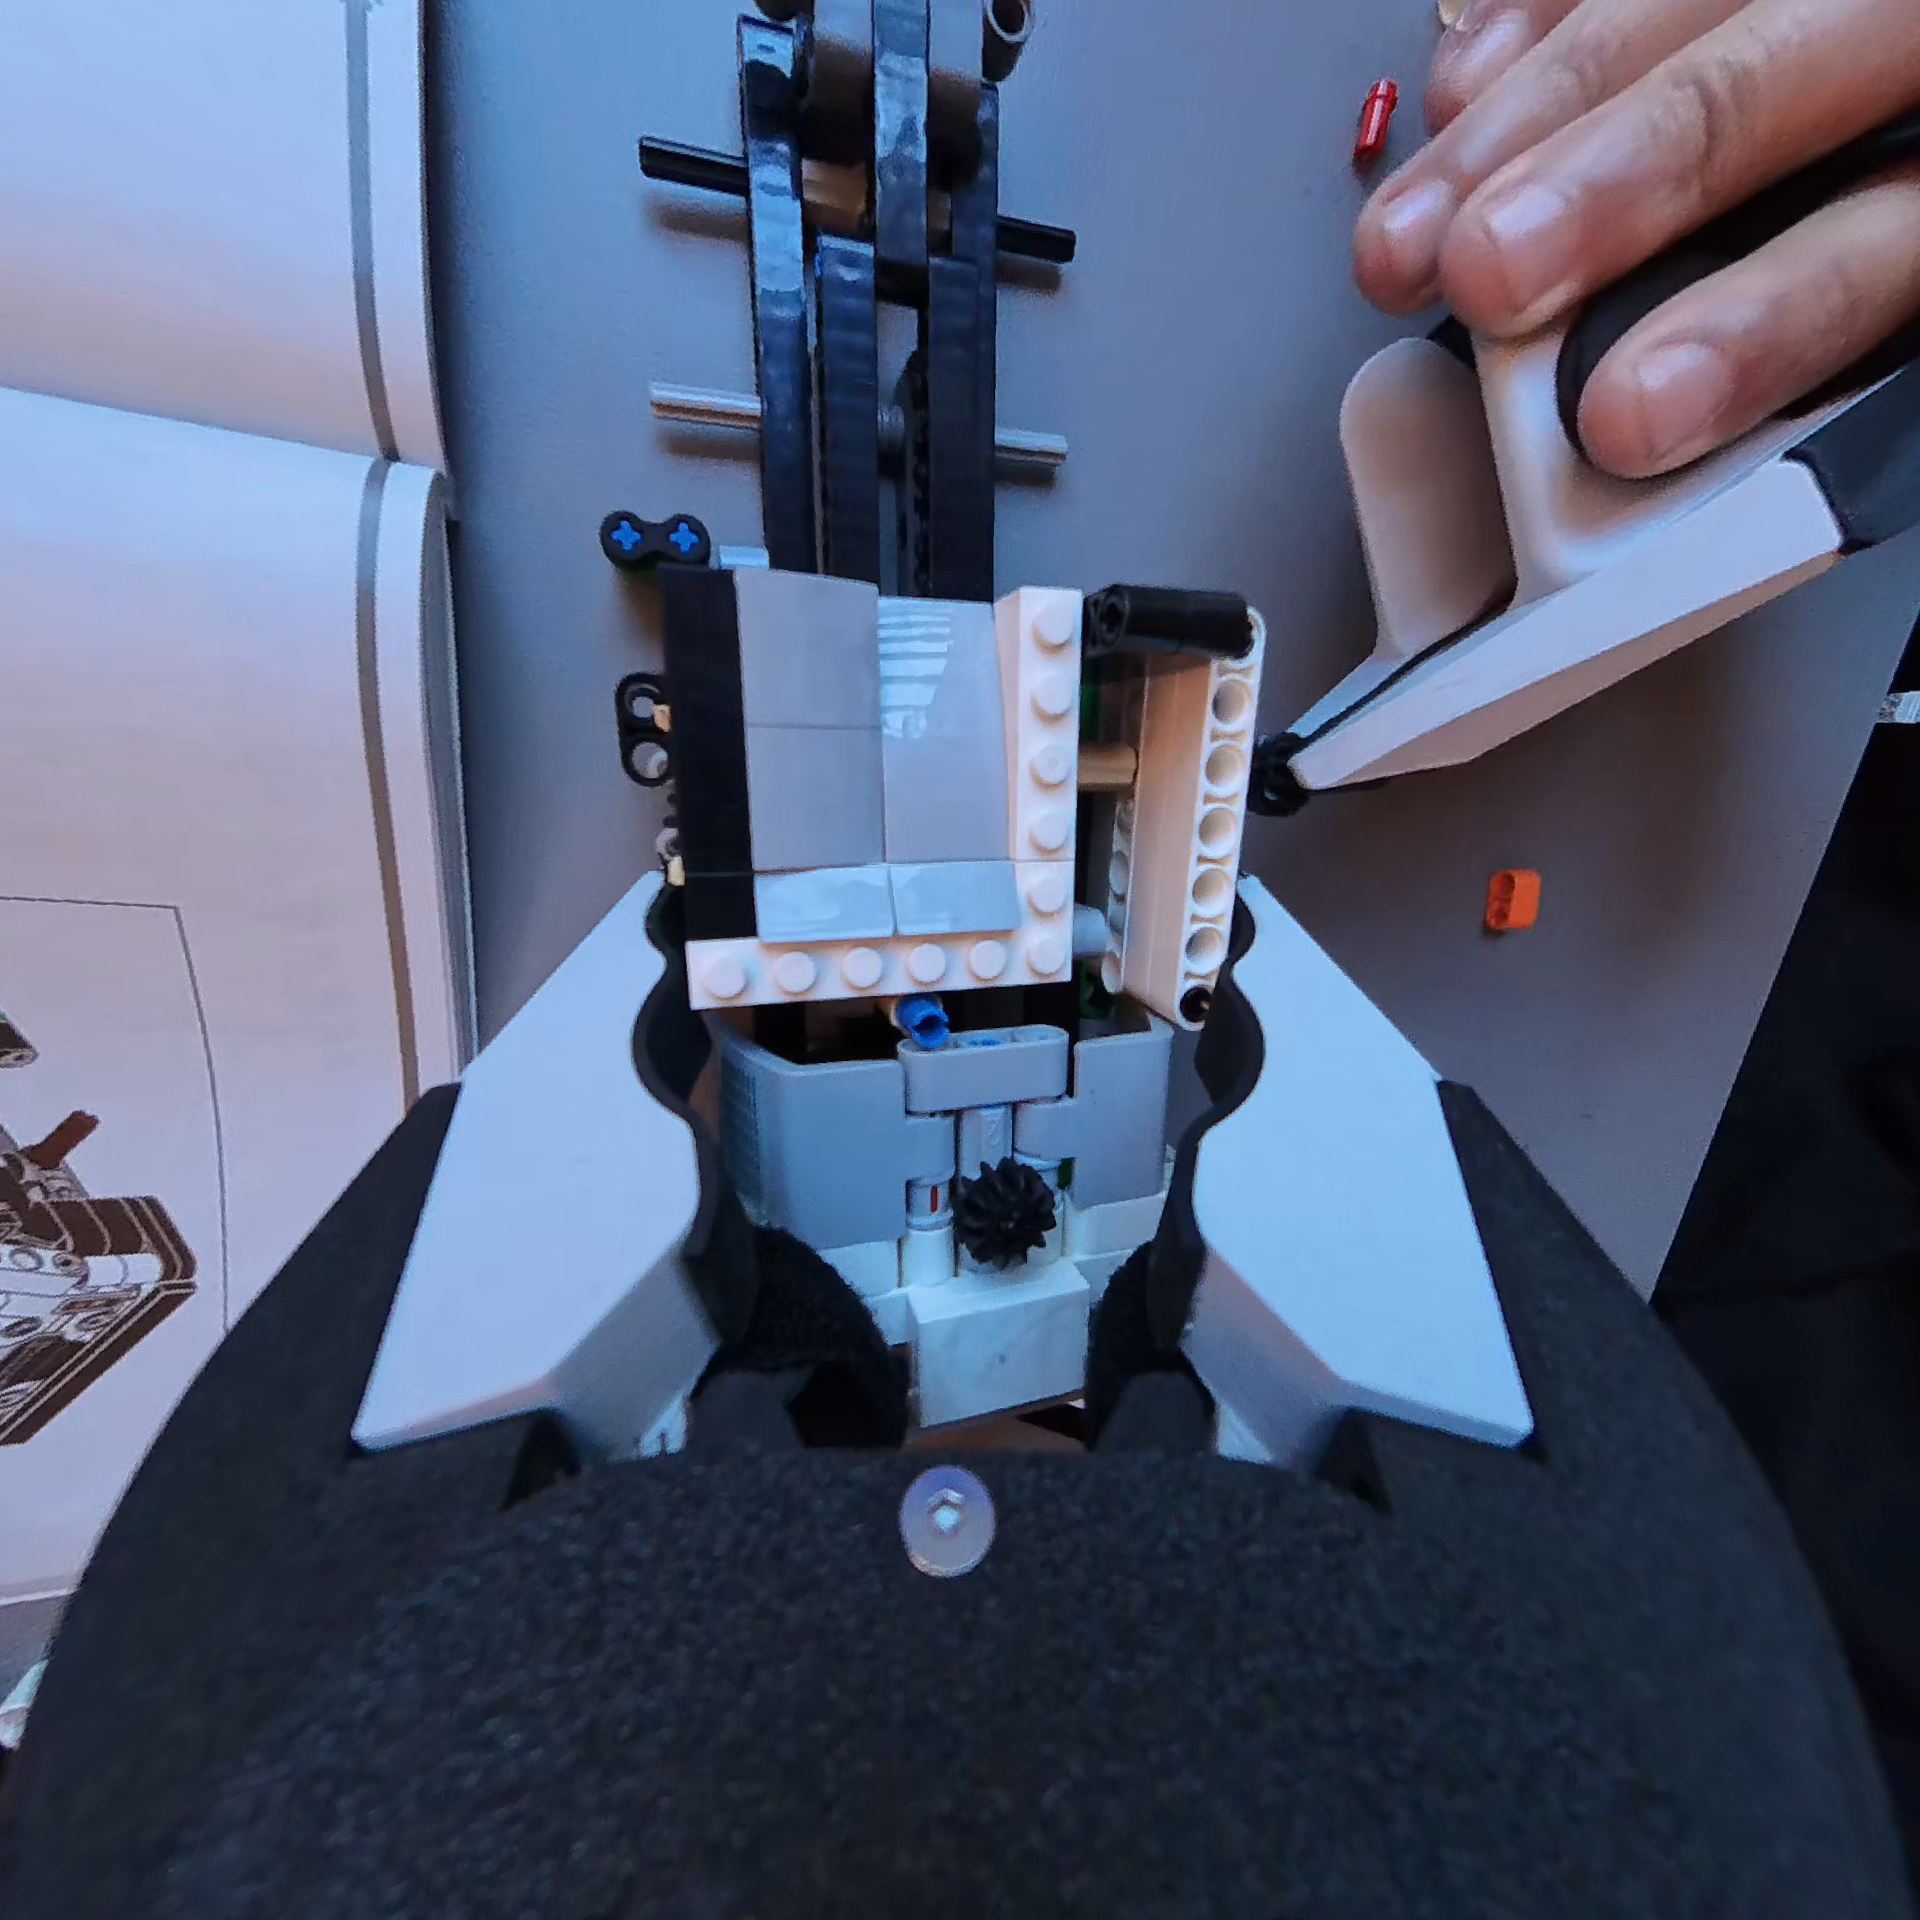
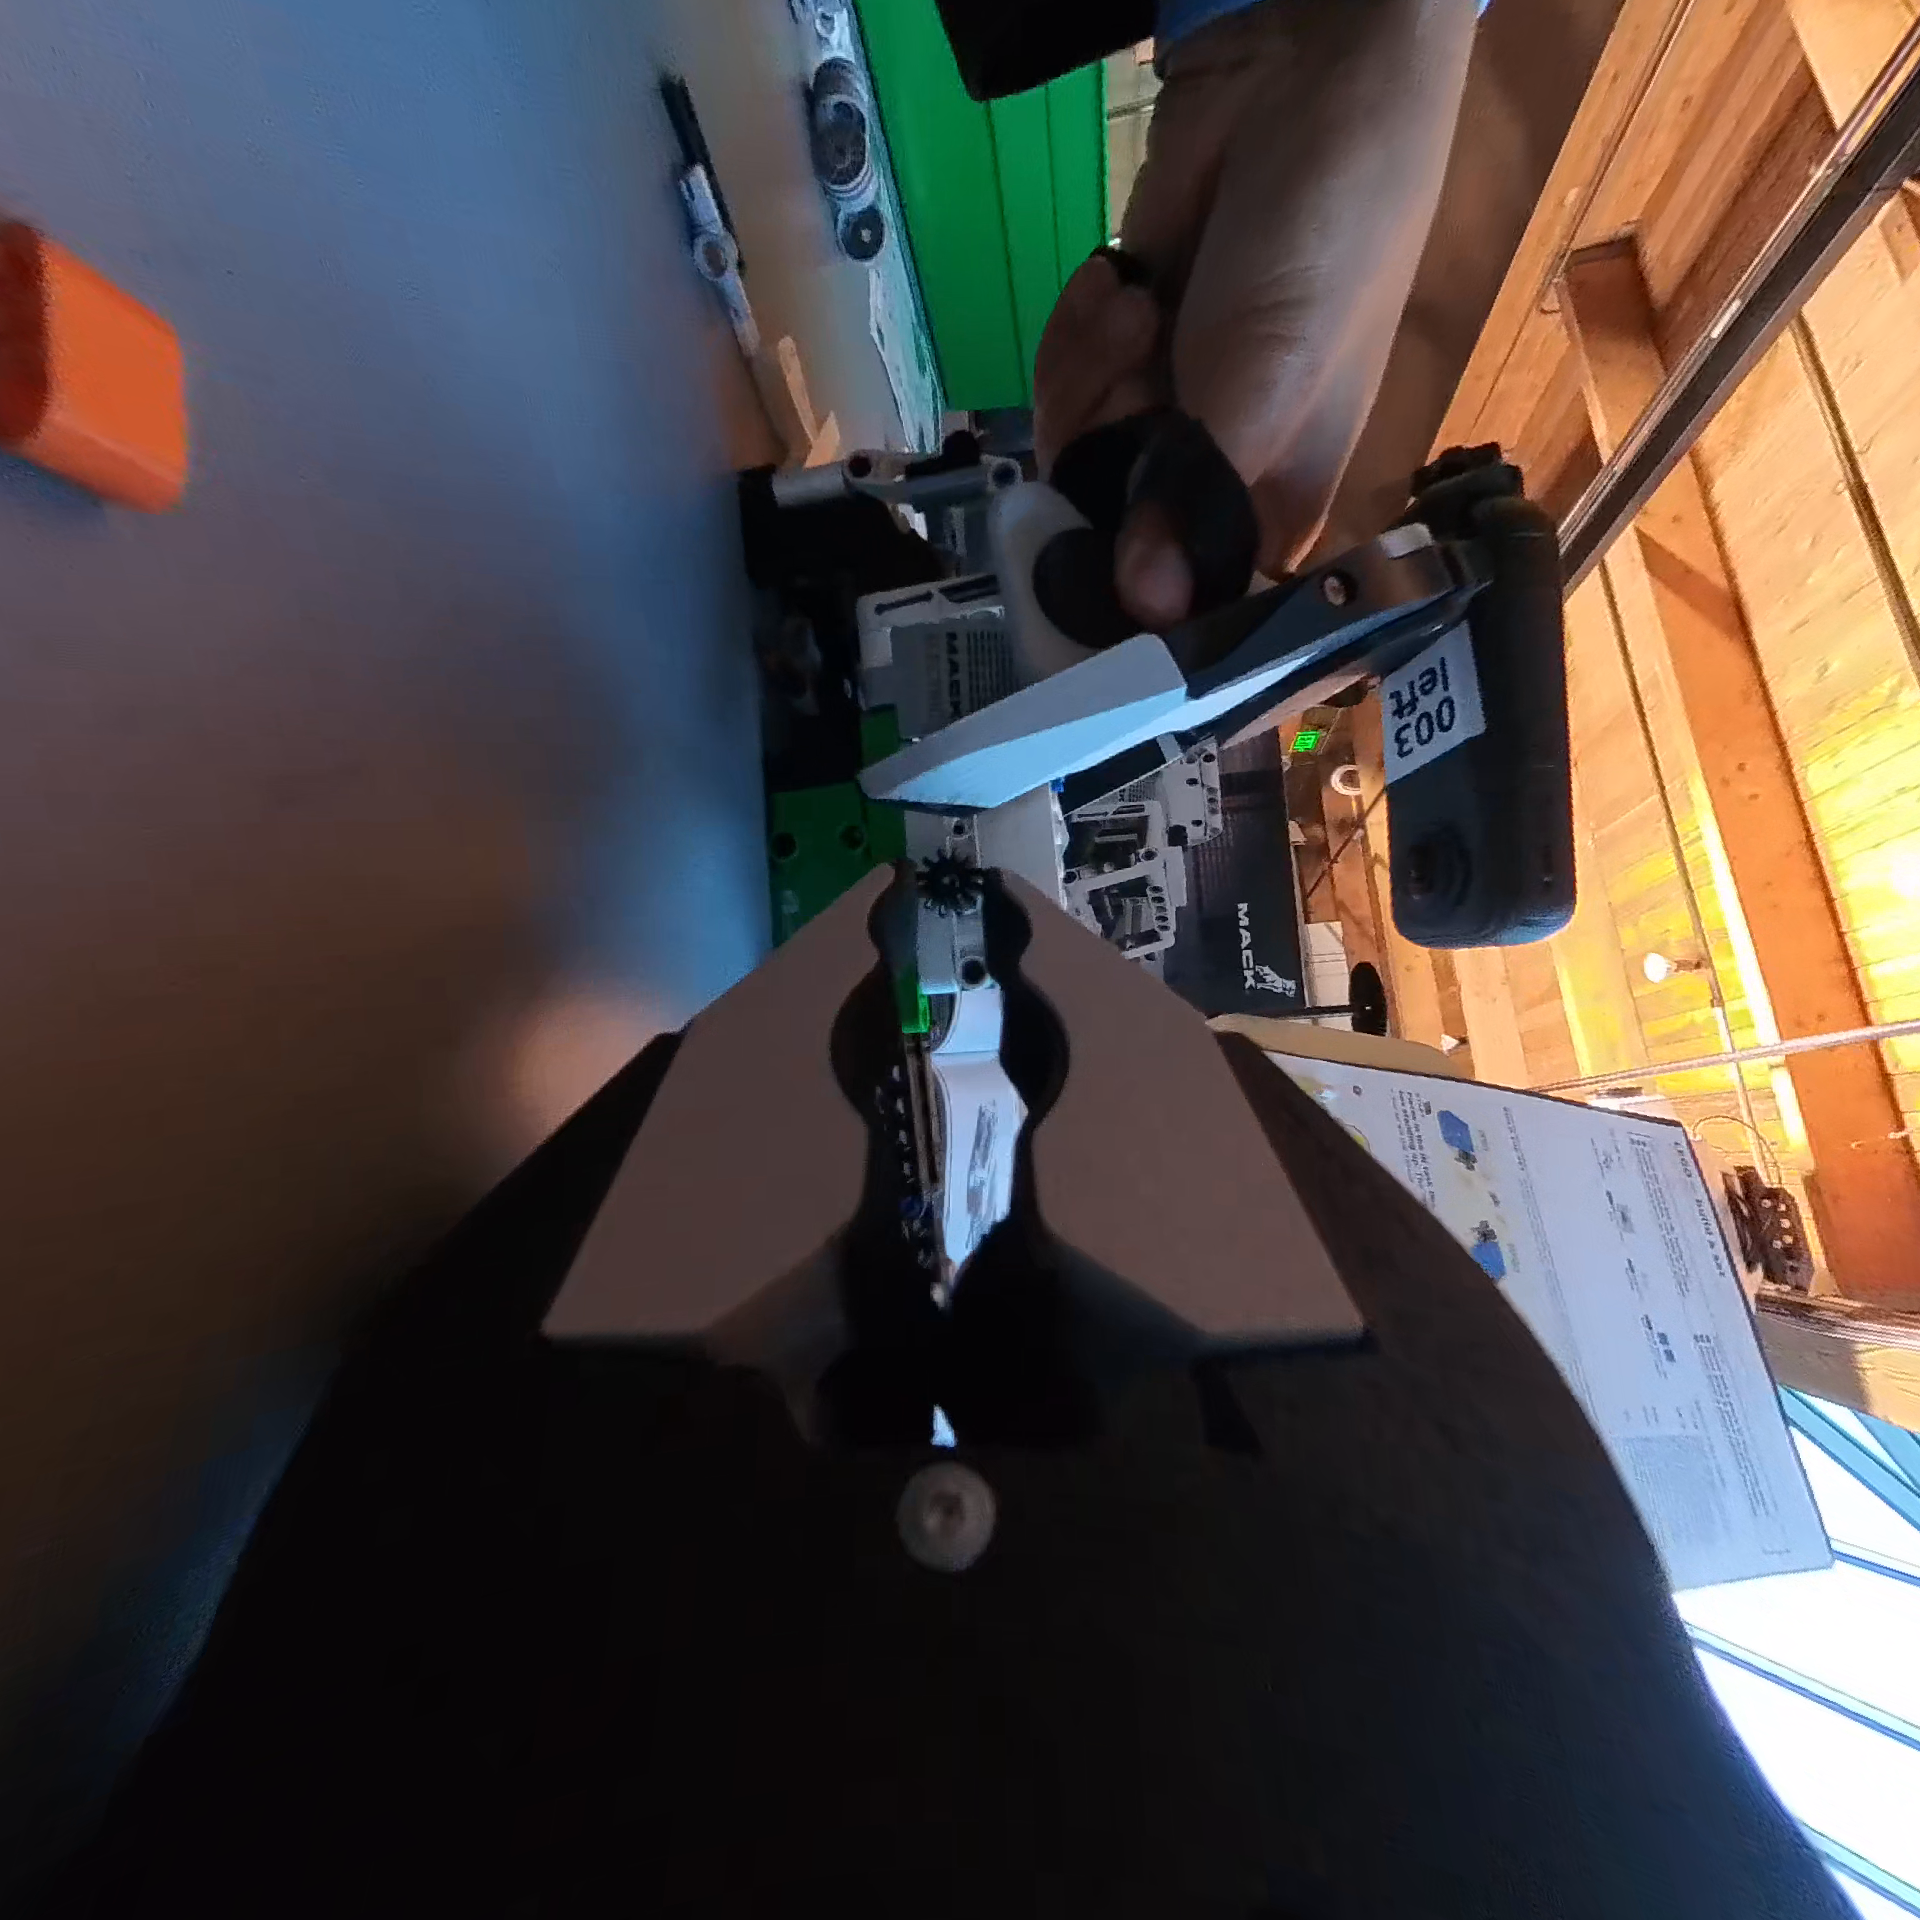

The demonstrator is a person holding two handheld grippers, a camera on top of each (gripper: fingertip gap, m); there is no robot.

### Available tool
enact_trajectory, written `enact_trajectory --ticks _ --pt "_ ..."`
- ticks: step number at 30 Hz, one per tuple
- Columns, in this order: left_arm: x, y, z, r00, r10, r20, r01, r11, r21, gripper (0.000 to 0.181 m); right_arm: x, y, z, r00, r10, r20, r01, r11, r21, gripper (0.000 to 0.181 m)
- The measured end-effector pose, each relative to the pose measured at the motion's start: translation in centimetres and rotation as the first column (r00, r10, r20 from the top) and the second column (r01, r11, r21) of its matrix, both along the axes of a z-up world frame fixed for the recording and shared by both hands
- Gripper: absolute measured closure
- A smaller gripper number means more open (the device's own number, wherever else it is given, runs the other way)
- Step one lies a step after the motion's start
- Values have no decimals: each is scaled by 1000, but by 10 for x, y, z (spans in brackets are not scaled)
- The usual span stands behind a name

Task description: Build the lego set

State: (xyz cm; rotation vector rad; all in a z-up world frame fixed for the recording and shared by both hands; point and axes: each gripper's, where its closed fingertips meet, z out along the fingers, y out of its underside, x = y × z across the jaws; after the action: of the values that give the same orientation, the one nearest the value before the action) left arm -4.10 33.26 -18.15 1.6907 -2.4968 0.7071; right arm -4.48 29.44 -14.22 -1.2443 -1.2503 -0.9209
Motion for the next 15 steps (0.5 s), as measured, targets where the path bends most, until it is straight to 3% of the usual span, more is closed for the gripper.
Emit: enact_trajectory --ticks 11,15 --pt "-1 0 -1 1000 -26 -13 26 999 18 84 -1 1 -1 995 51 -80 -55 997 -49 170" --pt "-2 1 -1 998 -60 -18 60 998 22 84 -2 2 -1 993 114 -30 -116 992 -46 170"
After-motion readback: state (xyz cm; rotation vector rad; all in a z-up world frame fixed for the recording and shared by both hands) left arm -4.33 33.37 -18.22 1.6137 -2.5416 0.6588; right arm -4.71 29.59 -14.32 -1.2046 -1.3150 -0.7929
